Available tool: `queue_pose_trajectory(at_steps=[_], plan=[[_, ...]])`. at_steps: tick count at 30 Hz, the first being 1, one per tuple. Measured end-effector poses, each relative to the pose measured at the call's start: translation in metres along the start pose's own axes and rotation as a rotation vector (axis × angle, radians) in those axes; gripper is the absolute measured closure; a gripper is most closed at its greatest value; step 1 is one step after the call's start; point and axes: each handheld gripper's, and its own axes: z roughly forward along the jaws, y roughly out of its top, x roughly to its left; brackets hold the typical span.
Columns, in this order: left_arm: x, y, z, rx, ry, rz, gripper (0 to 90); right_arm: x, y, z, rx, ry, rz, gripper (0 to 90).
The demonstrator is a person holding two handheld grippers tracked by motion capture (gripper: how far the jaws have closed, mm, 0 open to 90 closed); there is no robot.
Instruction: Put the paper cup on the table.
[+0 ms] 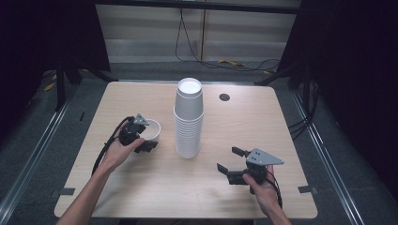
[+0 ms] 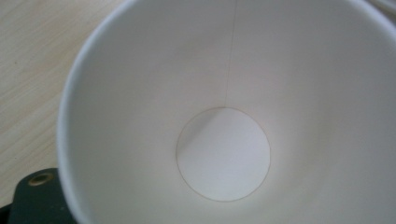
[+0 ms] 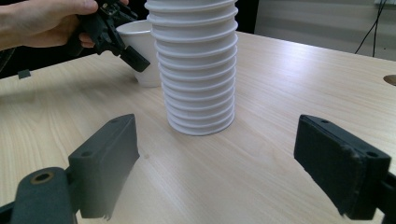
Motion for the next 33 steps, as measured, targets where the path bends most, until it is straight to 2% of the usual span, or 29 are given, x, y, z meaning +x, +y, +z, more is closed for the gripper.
queue_pose_trajectory(at_steps=[4, 10, 15, 16, 22, 25, 27, 30, 31, 33], plan=[[0.000, -0.004, 0.002, 0.007, 0.001, 0.012, 15.8, 0.000, 0.000, 0.000, 0.000, -0.002, 0.001, 13.6], [0.000, -0.009, 0.002, 0.004, -0.008, -0.017, 15.8, 0.000, 0.000, 0.000, 0.004, -0.005, 0.004, 13.7], [0.000, -0.014, -0.001, 0.005, -0.010, -0.025, 15.8, 0.000, 0.000, 0.000, 0.008, -0.007, 0.004, 13.8], [0.000, -0.014, -0.001, 0.010, 0.007, -0.007, 15.8, 0.000, 0.000, 0.000, 0.004, -0.005, 0.006, 13.7], [-0.001, -0.020, -0.008, -0.002, 0.016, -0.014, 15.9, -0.001, 0.000, 0.000, 0.007, -0.017, 0.007, 13.8], [-0.001, -0.021, -0.013, -0.019, 0.008, -0.028, 15.9, -0.001, 0.000, 0.000, 0.014, -0.014, 0.005, 13.7], [-0.002, -0.023, -0.017, -0.047, -0.041, -0.039, 15.9, -0.001, 0.000, 0.000, 0.014, -0.010, 0.004, 13.7], [-0.004, -0.026, -0.022, -0.056, -0.048, -0.033, 15.8, -0.001, 0.000, 0.000, 0.016, -0.012, 0.004, 13.7], [-0.004, -0.027, -0.024, -0.065, -0.062, -0.048, 15.8, -0.001, 0.000, 0.000, 0.017, -0.016, 0.003, 13.7], [-0.005, -0.030, -0.026, -0.078, -0.056, -0.056, 15.8, -0.002, 0.000, 0.000, 0.019, -0.021, 0.006, 13.8]])
